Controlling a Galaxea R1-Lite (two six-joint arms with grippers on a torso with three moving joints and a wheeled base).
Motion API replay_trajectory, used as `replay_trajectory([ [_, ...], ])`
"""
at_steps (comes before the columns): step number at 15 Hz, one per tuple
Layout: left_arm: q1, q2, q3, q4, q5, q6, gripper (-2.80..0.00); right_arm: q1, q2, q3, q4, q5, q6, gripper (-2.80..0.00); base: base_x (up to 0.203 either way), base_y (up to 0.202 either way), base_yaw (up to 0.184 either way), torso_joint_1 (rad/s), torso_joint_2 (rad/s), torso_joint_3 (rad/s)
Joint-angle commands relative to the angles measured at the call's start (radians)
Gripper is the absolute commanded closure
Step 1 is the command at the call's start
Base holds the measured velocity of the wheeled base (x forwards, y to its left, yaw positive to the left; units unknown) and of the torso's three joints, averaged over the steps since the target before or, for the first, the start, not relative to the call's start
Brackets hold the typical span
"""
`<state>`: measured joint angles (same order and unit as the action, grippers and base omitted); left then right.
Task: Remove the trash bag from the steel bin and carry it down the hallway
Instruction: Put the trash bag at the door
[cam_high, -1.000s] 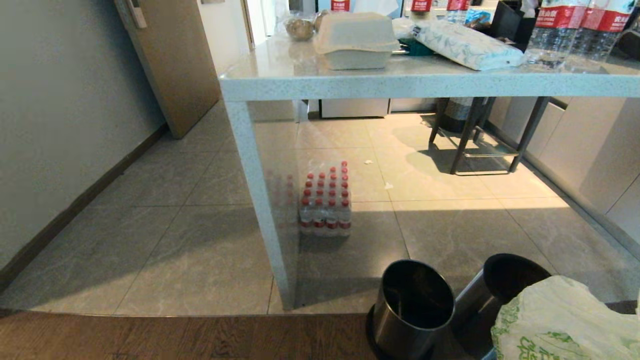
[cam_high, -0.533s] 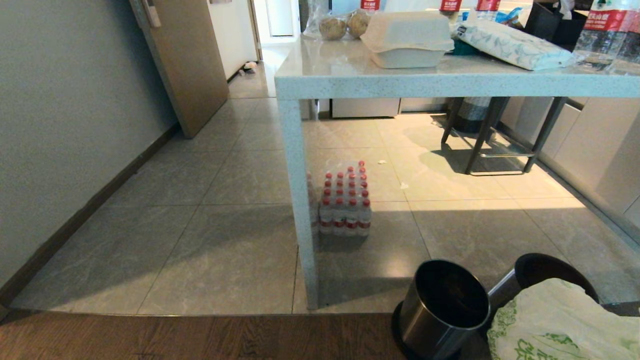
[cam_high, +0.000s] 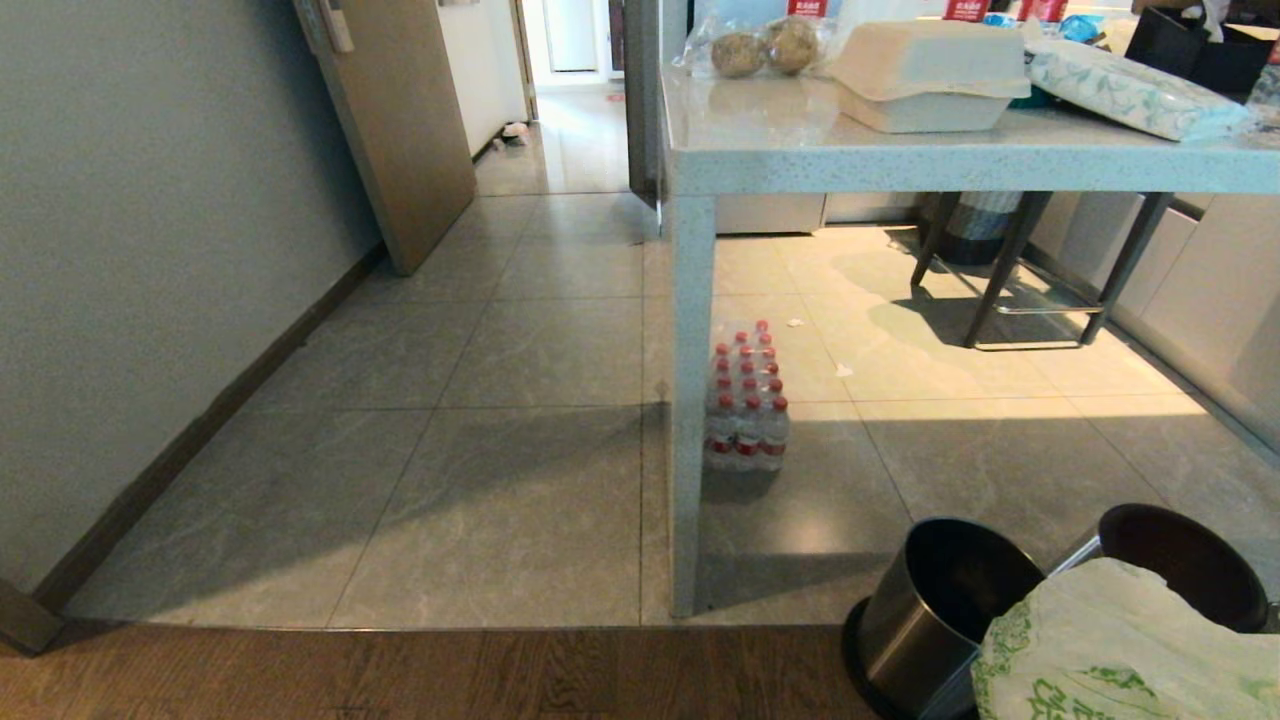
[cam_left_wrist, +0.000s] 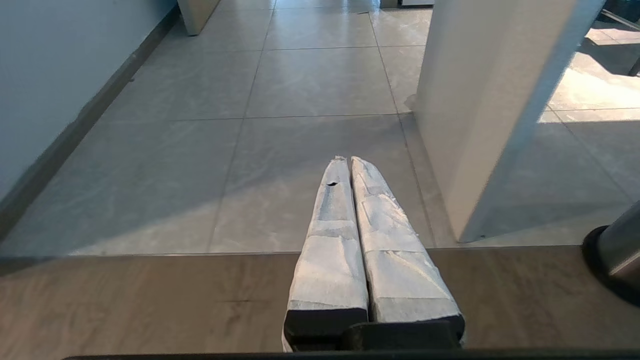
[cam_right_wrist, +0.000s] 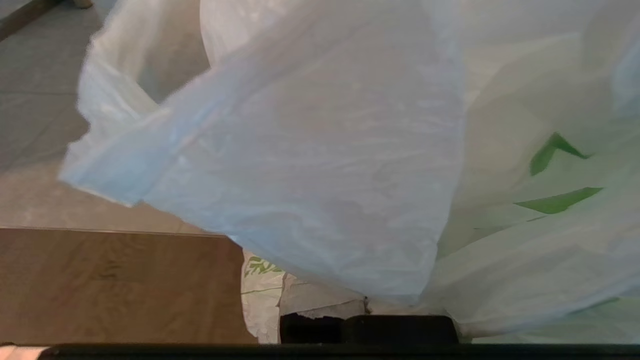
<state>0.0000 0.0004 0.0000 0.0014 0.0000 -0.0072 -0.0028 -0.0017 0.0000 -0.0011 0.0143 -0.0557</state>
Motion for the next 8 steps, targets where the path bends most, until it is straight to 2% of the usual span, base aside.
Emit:
replay_trajectory([
  [1, 0.0, 0.001, 0.0, 0.0, 0.0, -0.001, 0.0, 0.0, -0.038, 0.0, 0.0, 0.0, -0.001, 0.0, 0.0, 0.194, 0.0, 0.002, 0.0, 0.003],
  [8, 0.0, 0.001, 0.0, 0.0, 0.0, -0.001, 0.0, 0.0, -0.038, 0.0, 0.0, 0.0, -0.001, 0.0, 0.0, 0.19, 0.0, 0.002, 0.0, 0.003],
])
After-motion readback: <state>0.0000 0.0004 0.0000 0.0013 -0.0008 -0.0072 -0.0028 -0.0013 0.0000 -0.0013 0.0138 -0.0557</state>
